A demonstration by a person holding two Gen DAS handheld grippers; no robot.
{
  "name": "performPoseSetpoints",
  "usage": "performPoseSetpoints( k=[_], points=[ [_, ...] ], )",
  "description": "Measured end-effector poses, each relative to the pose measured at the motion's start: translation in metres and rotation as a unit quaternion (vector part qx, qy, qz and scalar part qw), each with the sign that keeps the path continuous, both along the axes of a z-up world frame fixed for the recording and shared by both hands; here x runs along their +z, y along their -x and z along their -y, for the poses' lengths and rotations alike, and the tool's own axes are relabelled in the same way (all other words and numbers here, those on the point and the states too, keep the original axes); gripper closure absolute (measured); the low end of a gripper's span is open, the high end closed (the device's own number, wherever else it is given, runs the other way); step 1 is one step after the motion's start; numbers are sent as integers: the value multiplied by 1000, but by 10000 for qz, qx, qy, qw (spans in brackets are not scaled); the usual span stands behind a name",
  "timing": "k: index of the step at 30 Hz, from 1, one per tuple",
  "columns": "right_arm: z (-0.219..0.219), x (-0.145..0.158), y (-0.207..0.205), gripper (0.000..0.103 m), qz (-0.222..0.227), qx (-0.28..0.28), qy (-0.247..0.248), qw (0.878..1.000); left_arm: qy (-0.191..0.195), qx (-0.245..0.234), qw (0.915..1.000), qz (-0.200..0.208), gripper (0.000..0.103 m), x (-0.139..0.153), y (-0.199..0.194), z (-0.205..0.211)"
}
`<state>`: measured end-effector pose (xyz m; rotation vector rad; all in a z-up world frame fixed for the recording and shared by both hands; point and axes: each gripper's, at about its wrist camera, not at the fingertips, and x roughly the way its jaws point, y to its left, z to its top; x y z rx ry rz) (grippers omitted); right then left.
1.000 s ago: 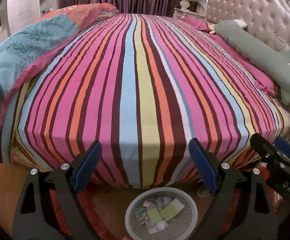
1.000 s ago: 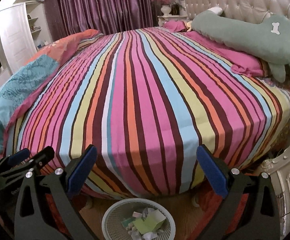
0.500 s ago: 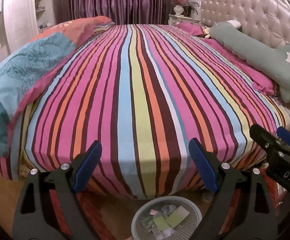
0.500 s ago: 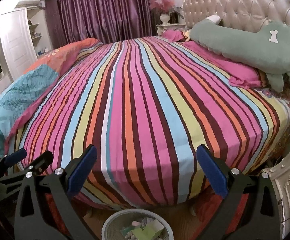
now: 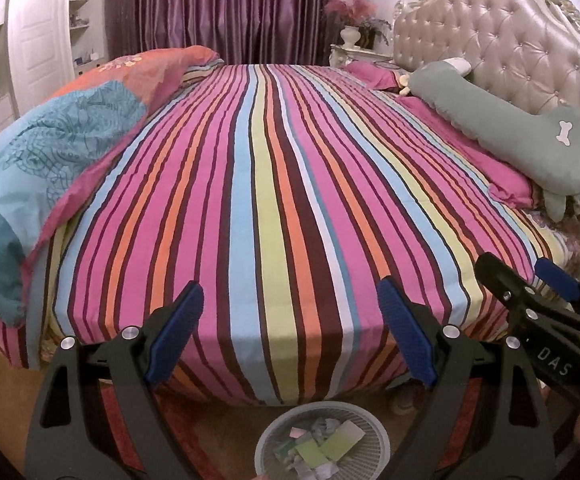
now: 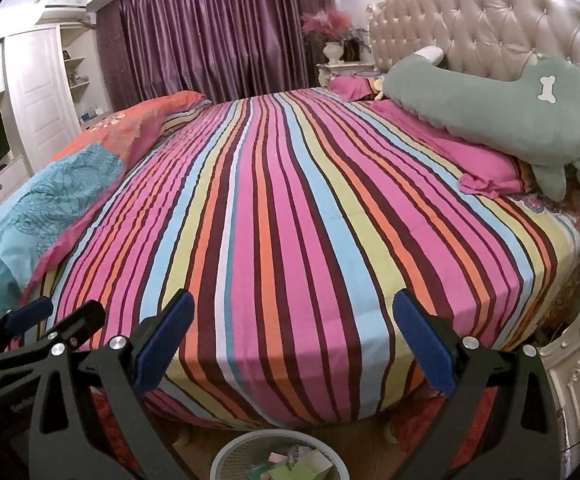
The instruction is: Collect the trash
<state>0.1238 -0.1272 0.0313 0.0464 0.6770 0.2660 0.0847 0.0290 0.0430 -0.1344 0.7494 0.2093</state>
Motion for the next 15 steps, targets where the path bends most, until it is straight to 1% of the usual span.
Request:
performPoseSetpoints(
  k=[6,10,15],
  points=[
    [1,2,2,8,45,-39,25,10000,-46,-9,10000,34,17,5,4,2],
    [5,0,1,8,0,-100,28,9999,-37,-19,10000,40,17,6,5,2],
    [6,-2,1,8,-59,-117,42,9999,4,-61,10000,-45,17,4,5,2]
  ],
)
